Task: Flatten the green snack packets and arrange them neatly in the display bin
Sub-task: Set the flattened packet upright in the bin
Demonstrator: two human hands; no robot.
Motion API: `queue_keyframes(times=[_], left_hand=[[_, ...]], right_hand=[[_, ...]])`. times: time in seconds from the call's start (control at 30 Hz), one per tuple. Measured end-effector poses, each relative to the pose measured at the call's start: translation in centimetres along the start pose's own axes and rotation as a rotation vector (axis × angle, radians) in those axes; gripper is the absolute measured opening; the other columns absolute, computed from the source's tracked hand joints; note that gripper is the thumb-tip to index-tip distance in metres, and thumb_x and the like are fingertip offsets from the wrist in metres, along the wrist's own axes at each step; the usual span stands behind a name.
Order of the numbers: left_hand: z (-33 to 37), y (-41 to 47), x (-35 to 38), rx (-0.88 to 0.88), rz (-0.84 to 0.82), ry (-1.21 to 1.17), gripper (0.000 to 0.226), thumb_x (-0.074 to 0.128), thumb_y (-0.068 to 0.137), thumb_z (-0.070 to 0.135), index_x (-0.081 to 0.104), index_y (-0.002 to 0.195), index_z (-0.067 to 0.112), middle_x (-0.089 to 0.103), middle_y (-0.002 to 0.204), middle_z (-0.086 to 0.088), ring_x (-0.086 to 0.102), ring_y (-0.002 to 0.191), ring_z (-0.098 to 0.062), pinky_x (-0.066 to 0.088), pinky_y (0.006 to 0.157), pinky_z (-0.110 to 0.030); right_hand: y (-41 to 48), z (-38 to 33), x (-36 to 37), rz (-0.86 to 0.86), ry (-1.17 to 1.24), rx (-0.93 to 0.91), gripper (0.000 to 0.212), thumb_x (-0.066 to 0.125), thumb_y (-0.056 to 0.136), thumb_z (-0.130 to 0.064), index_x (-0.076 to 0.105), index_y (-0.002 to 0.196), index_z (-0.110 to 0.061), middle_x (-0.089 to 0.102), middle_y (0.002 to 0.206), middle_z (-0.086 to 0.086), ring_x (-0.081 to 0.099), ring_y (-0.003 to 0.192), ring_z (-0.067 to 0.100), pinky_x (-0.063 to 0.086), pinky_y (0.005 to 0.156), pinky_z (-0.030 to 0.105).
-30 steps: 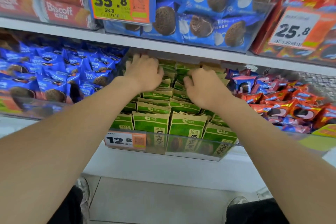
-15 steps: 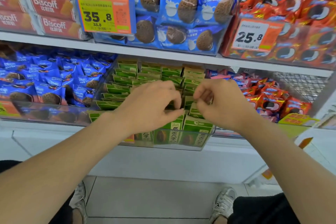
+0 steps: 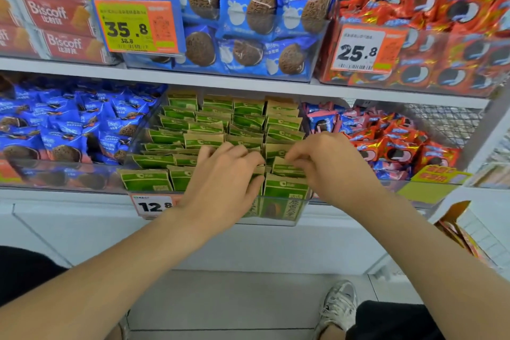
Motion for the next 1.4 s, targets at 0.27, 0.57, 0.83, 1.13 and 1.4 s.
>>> queue_keyframes(times=[0.27, 0.57, 0.83, 1.13, 1.4], left_hand=[[-1.8, 2.3, -1.6, -0.021, -0.054, 0.071, 0.021, 0.065, 0.095, 0.059, 0.076, 0.095, 0.041, 0.067, 0.081, 0.018, 0.047, 0.096, -0.01, 0.023, 0.096, -0.035], [-2.1, 1.9, -1.7, -0.025, -0.095, 0.238, 0.049, 0.053, 0.089, 0.077, 0.058, 0.073, 0.031, 0.06, 0.074, 0.015, 0.054, 0.09, -0.016, 0.031, 0.095, -0.044], [-0.9, 1.0, -0.2, 0.133, -0.146, 0.04, 0.034, 0.057, 0.104, 0.049, 0.058, 0.138, 0.045, 0.067, 0.125, 0.018, 0.055, 0.113, -0.014, 0.04, 0.095, -0.039], [-0.8, 1.3, -0.3, 0.106, -0.122, 0.031, 0.035, 0.062, 0.103, 0.045, 0.06, 0.138, 0.046, 0.068, 0.126, 0.018, 0.057, 0.114, -0.013, 0.035, 0.088, -0.034], [-1.0, 1.2, -0.4, 0.08, -0.139, -0.021, 0.046, 0.064, 0.103, 0.04, 0.052, 0.146, 0.045, 0.069, 0.124, 0.018, 0.058, 0.116, -0.016, 0.041, 0.103, -0.042]], right_hand=[[0.7, 1.4, 0.2, -0.066, 0.022, 0.007, 0.022, 0.068, 0.101, -0.018, 0.08, 0.116, -0.03, 0.079, 0.112, -0.007, 0.07, 0.107, 0.023, 0.06, 0.095, 0.047], [0.7, 1.8, 0.7, -0.069, 0.004, 0.038, 0.022, 0.07, 0.1, -0.02, 0.079, 0.116, -0.032, 0.079, 0.111, -0.004, 0.069, 0.106, 0.026, 0.061, 0.092, 0.051], [0.1, 0.9, -2.0, -0.048, 0.198, -0.047, 0.016, 0.082, 0.091, -0.037, 0.074, 0.104, -0.031, 0.074, 0.101, -0.017, 0.068, 0.091, 0.006, 0.059, 0.088, 0.037], [-0.3, 0.7, -1.2, -0.087, -0.045, -0.033, 0.011, 0.072, 0.095, -0.012, 0.071, 0.089, -0.021, 0.07, 0.098, -0.004, 0.065, 0.085, 0.019, 0.061, 0.08, 0.045], [-1.8, 1.9, -5.6, 0.663, 0.293, 0.05, 0.011, 0.057, 0.102, -0.002, 0.061, 0.109, -0.009, 0.068, 0.081, -0.001, 0.058, 0.065, 0.012, 0.041, 0.061, 0.034]])
Point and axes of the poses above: each hand's wrist, its own y-axis towards the middle knuckle, its own x-axis out of the palm, z = x × y, the point moved 4 cm from there along y, towards the middle knuckle
